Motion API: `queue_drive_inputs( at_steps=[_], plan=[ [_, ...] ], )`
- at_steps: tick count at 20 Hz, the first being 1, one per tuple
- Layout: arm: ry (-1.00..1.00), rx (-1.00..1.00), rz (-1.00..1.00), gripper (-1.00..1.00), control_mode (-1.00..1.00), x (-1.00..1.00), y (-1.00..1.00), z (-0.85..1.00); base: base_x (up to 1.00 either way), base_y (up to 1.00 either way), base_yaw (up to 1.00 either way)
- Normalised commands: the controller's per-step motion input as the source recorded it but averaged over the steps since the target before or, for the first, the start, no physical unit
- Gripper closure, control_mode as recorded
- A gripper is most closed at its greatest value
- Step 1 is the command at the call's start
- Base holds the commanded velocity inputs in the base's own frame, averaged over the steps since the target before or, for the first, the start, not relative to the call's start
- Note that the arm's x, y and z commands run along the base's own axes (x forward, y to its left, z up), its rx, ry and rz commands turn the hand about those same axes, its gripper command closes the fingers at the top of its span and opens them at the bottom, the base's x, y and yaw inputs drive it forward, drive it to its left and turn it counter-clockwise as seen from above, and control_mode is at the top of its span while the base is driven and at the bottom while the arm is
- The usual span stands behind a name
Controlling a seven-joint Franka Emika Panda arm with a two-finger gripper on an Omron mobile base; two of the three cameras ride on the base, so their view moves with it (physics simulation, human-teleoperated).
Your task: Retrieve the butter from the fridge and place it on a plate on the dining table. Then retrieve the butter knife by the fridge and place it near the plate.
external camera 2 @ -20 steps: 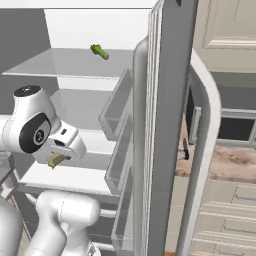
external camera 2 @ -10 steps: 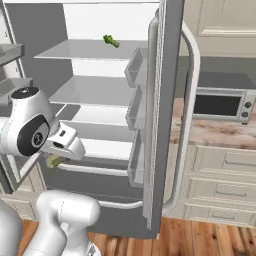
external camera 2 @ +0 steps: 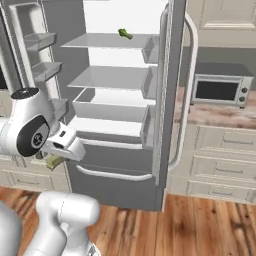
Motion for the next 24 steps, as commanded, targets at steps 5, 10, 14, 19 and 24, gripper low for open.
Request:
queue_drive_inputs(
  at_steps=[5, 10, 14, 19, 24],
  plan=[
    [0.00, 0.00, 0.00, 1.00, 1.00, 0.00, 0.00, 0.00, -0.30, 0.21, 0.52],
    [0.00, 0.00, 0.00, 1.00, 1.00, 0.00, 0.00, 0.00, -0.46, 0.08, 0.58],
    [0.00, 0.00, 0.00, 1.00, 1.00, 0.00, 0.00, 0.00, -0.41, 0.28, 0.81],
    [0.00, 0.00, 0.00, 1.00, 1.00, 0.00, 0.00, 0.00, -0.08, 0.40, 0.96],
    [0.00, 0.00, 0.00, 1.00, 1.00, 0.00, 0.00, 0.00, -0.04, 0.08, 1.00]
  ],
)
